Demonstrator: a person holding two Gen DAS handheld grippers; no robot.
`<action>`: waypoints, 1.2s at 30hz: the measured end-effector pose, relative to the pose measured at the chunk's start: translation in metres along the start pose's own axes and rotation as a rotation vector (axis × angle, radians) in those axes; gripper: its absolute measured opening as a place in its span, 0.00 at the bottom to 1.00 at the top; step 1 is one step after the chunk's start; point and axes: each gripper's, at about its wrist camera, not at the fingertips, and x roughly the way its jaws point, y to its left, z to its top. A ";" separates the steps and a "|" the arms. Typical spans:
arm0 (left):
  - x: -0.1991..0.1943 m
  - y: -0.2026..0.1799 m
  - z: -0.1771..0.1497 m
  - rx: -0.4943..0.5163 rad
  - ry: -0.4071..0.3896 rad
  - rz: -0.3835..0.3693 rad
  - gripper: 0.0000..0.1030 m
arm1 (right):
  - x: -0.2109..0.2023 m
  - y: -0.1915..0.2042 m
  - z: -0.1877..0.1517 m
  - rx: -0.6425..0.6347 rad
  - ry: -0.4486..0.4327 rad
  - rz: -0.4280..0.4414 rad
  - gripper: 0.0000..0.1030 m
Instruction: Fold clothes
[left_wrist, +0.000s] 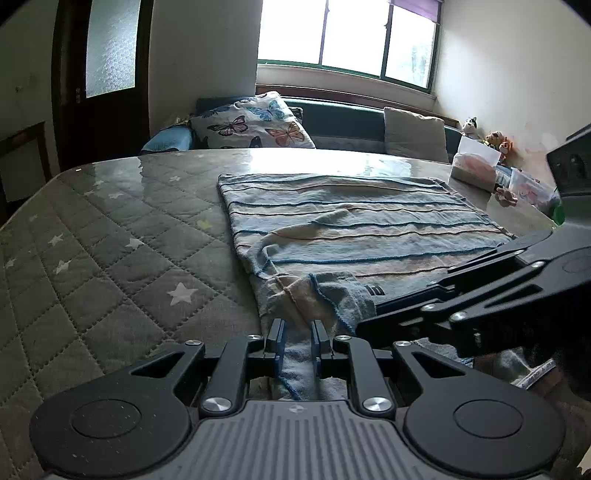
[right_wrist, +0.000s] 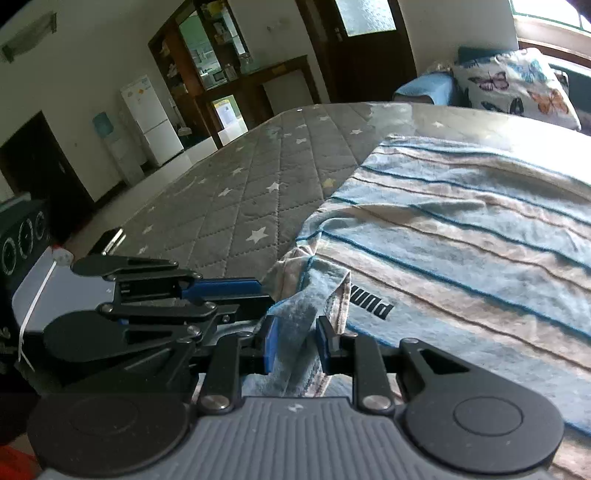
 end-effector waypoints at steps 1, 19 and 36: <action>0.000 0.000 0.000 0.001 0.000 0.000 0.16 | 0.001 -0.002 0.001 0.013 0.000 0.007 0.22; -0.014 -0.041 -0.014 0.242 -0.009 0.007 0.17 | -0.017 -0.001 0.015 0.023 -0.048 -0.012 0.04; -0.014 -0.053 -0.019 0.308 -0.012 -0.045 0.20 | 0.000 0.007 0.018 -0.082 -0.014 -0.052 0.08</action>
